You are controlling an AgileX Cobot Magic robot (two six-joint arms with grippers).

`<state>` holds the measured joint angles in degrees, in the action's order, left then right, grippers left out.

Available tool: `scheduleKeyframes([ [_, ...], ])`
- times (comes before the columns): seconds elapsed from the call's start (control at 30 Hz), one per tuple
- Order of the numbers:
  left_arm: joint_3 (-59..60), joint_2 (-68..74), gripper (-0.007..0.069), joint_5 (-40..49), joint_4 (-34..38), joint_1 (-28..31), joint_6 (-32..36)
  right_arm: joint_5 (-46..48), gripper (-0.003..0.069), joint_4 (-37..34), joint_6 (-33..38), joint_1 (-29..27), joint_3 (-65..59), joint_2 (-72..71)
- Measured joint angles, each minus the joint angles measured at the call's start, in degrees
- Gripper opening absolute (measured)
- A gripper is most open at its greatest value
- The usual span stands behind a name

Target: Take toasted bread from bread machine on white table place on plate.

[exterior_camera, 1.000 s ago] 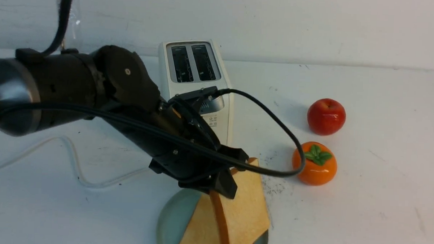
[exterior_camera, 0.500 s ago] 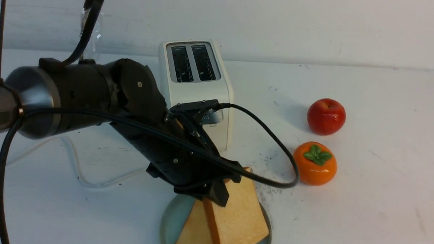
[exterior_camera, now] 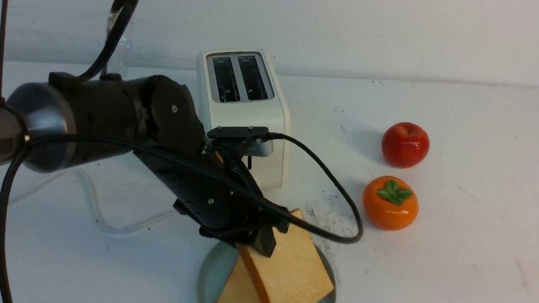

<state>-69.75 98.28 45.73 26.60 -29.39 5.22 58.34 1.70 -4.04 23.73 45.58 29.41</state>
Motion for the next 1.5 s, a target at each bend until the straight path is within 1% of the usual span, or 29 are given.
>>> scheduleKeyframes([
  [0.07, 0.0, 0.0, 0.0398, -0.4, -1.4, 0.0, 0.0, 0.0, 0.0076, 0.0, 0.0, 0.0, 0.0, 0.0],
  [0.13, 0.0, 0.0, 0.0412, -0.4, -2.2, 0.0, 0.0, 0.0, 0.0077, 0.0, 0.0, 0.0, 0.0, 0.0],
  [0.17, 0.0, 0.0, 0.0428, -0.4, -3.7, 0.0, 0.0, 0.0, 0.0079, 0.0, 0.0, 0.0, 0.0, 0.0],
  [0.3, 0.0, 0.0, 0.0435, -0.4, -7.0, 0.0, 0.0, 0.5, 0.0083, 0.0, 0.0, 0.0, 0.0, 0.0],
  [0.43, 0.0, 0.0, 0.0430, -0.4, -9.2, 0.0, -2.0, 1.5, 0.0086, 0.0, 0.0, 0.0, 0.0, 0.0],
  [0.5, -0.4, 0.0, 0.0391, -0.2, -10.5, 0.0, -6.3, 2.0, 0.0087, 0.0, 0.0, 0.0, 0.0, 0.0],
  [0.57, -1.1, 0.0, 0.0326, 0.5, -11.5, 0.0, -9.7, 3.6, 0.0089, 0.0, 0.0, 0.0, 0.0, 0.0],
  [0.6, -1.2, 0.0, 0.0318, 0.6, -11.6, 0.0, -9.7, 3.6, 0.0089, 0.0, 0.0, 0.0, 0.0, 0.0],
  [0.63, -2.1, 0.0, 0.0242, 1.6, -12.7, 0.0, -11.6, 5.6, 0.0088, 0.0, 0.0, 0.0, 0.0, 0.0],
  [0.67, -2.5, 0.0, 0.0200, 2.4, -13.5, 0.0, -12.2, 7.3, 0.0088, 0.0, 0.0, 0.0, 0.0, 0.0],
  [0.73, -3.5, 0.0, 0.0080, 4.6, -14.9, 0.0, -12.7, 11.4, 0.0088, 0.0, 0.0, 0.0, 0.0, 0.0],
  [0.77, -3.5, 0.0, 0.0069, 4.8, -15.1, 0.0, -12.8, 12.0, 0.0088, 0.0, 0.0, 0.0, 0.0, -0.1],
  [0.8, -3.7, 0.0, 0.0004, 5.8, -15.7, 0.0, -12.9, 13.2, 0.0088, 0.0, -0.2, 0.0, 0.0, -0.2],
  [0.83, -3.8, 0.0, -0.0014, 6.3, -16.1, 0.0, -13.0, 13.5, 0.0088, 0.0, -0.8, 0.0, 0.0, -0.8],
  [1.03, -3.8, 0.0, -0.0014, 6.8, -16.3, 0.0, -13.1, 14.0, 0.0088, -3.0, -5.0, 0.0, 0.0, -7.1],
  [1.1, -3.8, 0.0, -0.0014, 6.8, -16.3, 0.0, -13.1, 14.3, 0.0088, -4.2, -7.1, 0.0, 0.0, -11.3],
  [1.17, -3.8, 0.0, -0.0014, 6.9, -16.3, 0.0, -13.1, 14.3, 0.0083, -4.9, -7.6, 0.0, 0.0, -14.4],
  [1.23, -3.8, 0.0, -0.0014, 6.9, -16.3, 0.0, -13.1, 14.3, 0.0053, -5.1, -7.6, 0.0, 0.0, -17.1],
  [1.3, -3.8, 0.0, -0.0014, 6.9, -16.3, 0.0, -13.1, 13.9, 0.0003, -5.1, -7.5, 0.0, 0.0, -19.2],
  [1.37, -3.8, 0.0, -0.0014, 6.8, -16.3, 0.0, -13.1, 12.3, -0.0014, -4.7, -7.5, 0.0, 0.0, -20.1],
  [1.47, -3.8, 0.0, -0.0014, 6.5, -16.3, 0.0, -13.1, 6.6, -0.0019, -3.6, -7.5, 0.0, -0.5, -20.7],
  [1.5, -3.8, 0.0, -0.0014, 6.4, -16.3, 0.0, -13.1, 1.8, -0.0019, -2.9, -7.5, 0.0, -1.9, -20.7],
])
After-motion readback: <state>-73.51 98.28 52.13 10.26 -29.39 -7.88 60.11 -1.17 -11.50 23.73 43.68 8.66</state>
